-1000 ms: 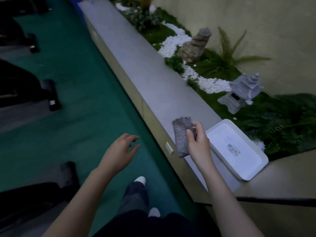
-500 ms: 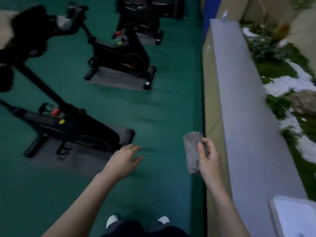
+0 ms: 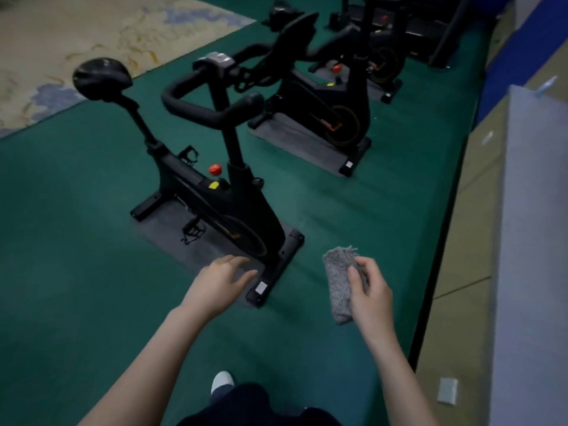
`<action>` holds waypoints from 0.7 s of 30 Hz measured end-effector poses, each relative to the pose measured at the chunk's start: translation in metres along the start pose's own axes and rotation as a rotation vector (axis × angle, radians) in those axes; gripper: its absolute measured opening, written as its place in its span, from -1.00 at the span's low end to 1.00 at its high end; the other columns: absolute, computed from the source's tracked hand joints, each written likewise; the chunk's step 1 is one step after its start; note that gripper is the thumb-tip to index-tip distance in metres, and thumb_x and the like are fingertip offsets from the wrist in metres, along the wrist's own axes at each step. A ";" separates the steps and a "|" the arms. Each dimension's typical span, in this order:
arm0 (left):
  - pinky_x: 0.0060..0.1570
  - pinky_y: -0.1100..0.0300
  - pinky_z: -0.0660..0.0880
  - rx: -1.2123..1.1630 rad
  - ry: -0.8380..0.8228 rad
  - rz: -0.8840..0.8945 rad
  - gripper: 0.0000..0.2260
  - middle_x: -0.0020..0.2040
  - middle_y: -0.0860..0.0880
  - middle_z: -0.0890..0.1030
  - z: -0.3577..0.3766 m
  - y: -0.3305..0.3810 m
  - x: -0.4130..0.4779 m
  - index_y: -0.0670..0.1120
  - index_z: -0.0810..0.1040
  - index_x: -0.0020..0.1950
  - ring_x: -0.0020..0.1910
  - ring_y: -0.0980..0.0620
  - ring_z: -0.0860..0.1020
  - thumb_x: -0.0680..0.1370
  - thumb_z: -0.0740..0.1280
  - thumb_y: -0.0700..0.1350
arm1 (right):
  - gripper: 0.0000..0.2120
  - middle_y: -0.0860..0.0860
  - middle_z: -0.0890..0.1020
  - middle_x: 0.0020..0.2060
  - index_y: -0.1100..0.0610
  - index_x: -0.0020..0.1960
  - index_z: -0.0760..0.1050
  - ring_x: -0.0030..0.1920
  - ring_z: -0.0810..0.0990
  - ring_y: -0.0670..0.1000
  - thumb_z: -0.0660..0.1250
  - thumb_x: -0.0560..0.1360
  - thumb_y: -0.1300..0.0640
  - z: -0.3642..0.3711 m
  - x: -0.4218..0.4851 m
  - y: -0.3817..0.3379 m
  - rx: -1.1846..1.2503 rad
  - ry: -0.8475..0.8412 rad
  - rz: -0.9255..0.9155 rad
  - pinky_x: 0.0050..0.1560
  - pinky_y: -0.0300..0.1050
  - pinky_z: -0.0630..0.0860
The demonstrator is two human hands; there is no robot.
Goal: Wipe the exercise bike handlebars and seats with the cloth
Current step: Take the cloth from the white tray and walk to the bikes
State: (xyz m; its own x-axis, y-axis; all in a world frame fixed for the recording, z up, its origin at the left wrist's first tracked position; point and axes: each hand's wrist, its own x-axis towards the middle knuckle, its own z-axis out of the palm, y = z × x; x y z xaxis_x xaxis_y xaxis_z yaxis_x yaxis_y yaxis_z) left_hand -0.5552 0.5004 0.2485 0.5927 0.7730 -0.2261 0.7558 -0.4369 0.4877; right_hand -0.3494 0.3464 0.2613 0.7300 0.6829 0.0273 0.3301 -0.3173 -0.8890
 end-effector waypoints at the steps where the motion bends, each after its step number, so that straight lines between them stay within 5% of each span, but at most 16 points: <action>1: 0.23 0.09 0.39 -0.016 0.015 -0.016 -0.61 0.28 0.02 0.51 -0.006 -0.012 0.000 -0.04 0.47 0.32 0.27 0.01 0.45 0.59 0.19 0.15 | -0.88 -0.14 0.56 -0.15 0.01 -0.03 0.43 -0.11 0.54 -0.08 0.23 0.58 0.23 0.012 -0.001 -0.007 -0.004 -0.019 -0.005 -0.09 -0.20 0.44; 12: 0.25 0.04 0.39 -0.110 0.111 -0.215 -0.58 0.30 0.02 0.50 -0.072 -0.159 -0.028 -0.02 0.43 0.36 0.27 -0.02 0.45 0.59 0.18 0.16 | -0.89 0.00 0.59 -0.05 0.11 0.06 0.48 -0.01 0.56 0.04 0.23 0.58 0.25 0.173 -0.005 -0.085 -0.039 -0.205 -0.089 0.03 -0.04 0.48; 16: 0.27 0.06 0.38 -0.167 0.154 -0.298 -0.58 0.33 0.02 0.47 -0.083 -0.192 -0.042 -0.01 0.40 0.38 0.30 -0.01 0.43 0.59 0.19 0.15 | -0.84 -0.14 0.56 -0.10 0.02 0.04 0.45 -0.04 0.55 -0.03 0.23 0.57 0.26 0.211 -0.003 -0.107 -0.025 -0.262 -0.121 -0.04 -0.15 0.43; 21: 0.26 0.05 0.39 -0.217 0.200 -0.399 -0.57 0.35 0.02 0.45 -0.094 -0.226 -0.047 -0.01 0.38 0.41 0.30 -0.02 0.43 0.58 0.20 0.13 | -0.80 -0.01 0.57 0.03 0.13 0.17 0.48 0.06 0.54 -0.03 0.20 0.58 0.28 0.255 0.010 -0.123 -0.026 -0.350 -0.128 0.04 -0.20 0.42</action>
State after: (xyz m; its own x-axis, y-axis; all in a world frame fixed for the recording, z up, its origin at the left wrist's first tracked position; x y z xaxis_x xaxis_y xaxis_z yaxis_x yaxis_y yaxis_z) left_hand -0.7801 0.6066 0.2281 0.1882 0.9430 -0.2746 0.8249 0.0000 0.5652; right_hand -0.5355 0.5596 0.2548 0.4343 0.9004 -0.0248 0.4237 -0.2285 -0.8765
